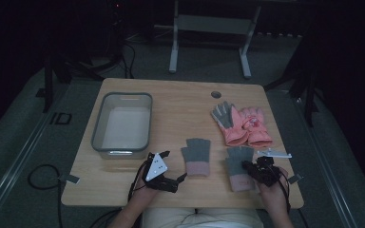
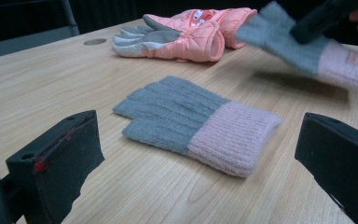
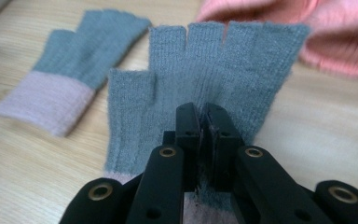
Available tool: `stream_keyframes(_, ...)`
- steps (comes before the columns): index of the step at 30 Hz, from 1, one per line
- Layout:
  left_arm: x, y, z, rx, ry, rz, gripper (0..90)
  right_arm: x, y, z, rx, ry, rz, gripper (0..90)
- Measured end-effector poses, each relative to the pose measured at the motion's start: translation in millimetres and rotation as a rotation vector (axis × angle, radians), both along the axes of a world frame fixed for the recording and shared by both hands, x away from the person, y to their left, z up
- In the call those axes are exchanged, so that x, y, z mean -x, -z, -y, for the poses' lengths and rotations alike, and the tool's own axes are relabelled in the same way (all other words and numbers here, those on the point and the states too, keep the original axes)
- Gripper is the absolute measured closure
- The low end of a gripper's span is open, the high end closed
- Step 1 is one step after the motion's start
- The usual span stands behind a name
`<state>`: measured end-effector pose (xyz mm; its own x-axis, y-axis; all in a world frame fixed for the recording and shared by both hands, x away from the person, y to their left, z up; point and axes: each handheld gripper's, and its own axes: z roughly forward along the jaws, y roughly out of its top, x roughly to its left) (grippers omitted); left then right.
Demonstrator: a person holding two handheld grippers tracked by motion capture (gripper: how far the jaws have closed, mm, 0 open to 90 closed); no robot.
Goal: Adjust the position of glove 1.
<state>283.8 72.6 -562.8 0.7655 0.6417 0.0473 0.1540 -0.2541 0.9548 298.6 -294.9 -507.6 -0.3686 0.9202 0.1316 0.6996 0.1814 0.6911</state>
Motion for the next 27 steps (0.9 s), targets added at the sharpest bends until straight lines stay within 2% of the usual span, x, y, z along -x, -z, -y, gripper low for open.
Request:
stream_keyframes(7, 0.0, 0.0, 0.0, -0.001, 0.001, 0.001, 0.0, -8.6, 19.2, 4.6, 0.008, 0.048, -0.038, 84.5)
stream_keyframes(11, 0.1, 0.0, 0.1, -0.001, 0.001, 0.002, 0.0, -10.8, 24.2, 4.6, 0.025, 0.07, -0.039, 80.8)
stream_keyframes(13, 0.3, 0.0, 0.2, -0.004, 0.001, 0.004, 0.0, -10.6, 33.3, 4.7, 0.041, 0.088, -0.041, 77.5)
stream_keyframes(18, 0.2, 0.0, 0.1, -0.004, 0.001, 0.003, 0.0, -9.1, 34.7, 6.4, 0.027, 0.091, -0.027, 74.6)
stream_keyframes(24, 0.2, -0.1, 0.0, -0.004, 0.004, 0.003, 0.0, -13.0, 20.3, 10.3, 0.039, 0.045, 0.019, 67.7)
stream_keyframes(25, 0.2, -0.1, 0.0, -0.005, 0.004, 0.003, 0.0, -15.3, 16.1, 10.6, 0.048, -0.017, 0.046, 65.1)
stream_keyframes(27, 0.2, -0.1, 0.1, -0.005, 0.003, 0.004, 0.0, -16.8, 13.9, 10.0, 0.069, -0.086, 0.058, 64.4)
